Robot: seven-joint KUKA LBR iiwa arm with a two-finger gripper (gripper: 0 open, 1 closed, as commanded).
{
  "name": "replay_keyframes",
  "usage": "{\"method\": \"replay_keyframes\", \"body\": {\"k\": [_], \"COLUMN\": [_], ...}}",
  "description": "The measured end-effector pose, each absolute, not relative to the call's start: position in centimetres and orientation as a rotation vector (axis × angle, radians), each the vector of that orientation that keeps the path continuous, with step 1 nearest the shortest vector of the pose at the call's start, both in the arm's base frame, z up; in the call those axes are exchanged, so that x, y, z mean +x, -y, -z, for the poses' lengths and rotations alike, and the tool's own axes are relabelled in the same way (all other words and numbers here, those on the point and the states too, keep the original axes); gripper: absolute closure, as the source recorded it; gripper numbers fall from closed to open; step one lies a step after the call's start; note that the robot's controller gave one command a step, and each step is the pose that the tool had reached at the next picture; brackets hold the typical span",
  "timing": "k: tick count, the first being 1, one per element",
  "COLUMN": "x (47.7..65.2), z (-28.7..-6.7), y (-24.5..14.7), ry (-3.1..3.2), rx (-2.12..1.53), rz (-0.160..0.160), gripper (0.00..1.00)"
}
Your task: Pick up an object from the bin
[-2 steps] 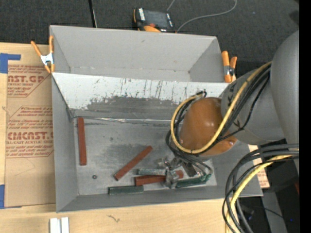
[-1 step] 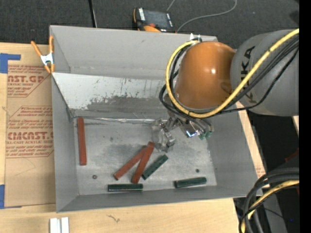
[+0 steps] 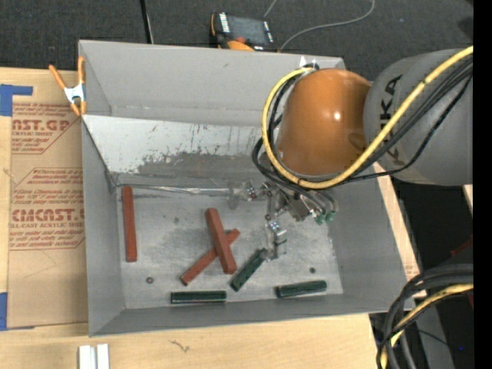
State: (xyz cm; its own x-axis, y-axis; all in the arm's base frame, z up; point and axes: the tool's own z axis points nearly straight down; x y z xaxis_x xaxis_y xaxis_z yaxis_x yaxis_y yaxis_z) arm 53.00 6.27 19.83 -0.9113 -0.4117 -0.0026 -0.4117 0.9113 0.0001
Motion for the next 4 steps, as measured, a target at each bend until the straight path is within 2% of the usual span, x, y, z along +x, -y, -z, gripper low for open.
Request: {"method": "replay_keyframes", "body": {"k": [1,2,3,4], "x": [51.6,48.5,48.3,50.4], "z": [-8.6,-7.1,-7.2,-29.2], "y": [-5.7,1.3,1.0,-1.9], "ry": [-2.96,-2.999,-3.009,-3.007], "rx": [-1.027,-0.896,-0.907,-0.87], "rz": [-0.002,0.004,0.0,0.003], "gripper": [0.0,0.0,1.0,1.0]}}
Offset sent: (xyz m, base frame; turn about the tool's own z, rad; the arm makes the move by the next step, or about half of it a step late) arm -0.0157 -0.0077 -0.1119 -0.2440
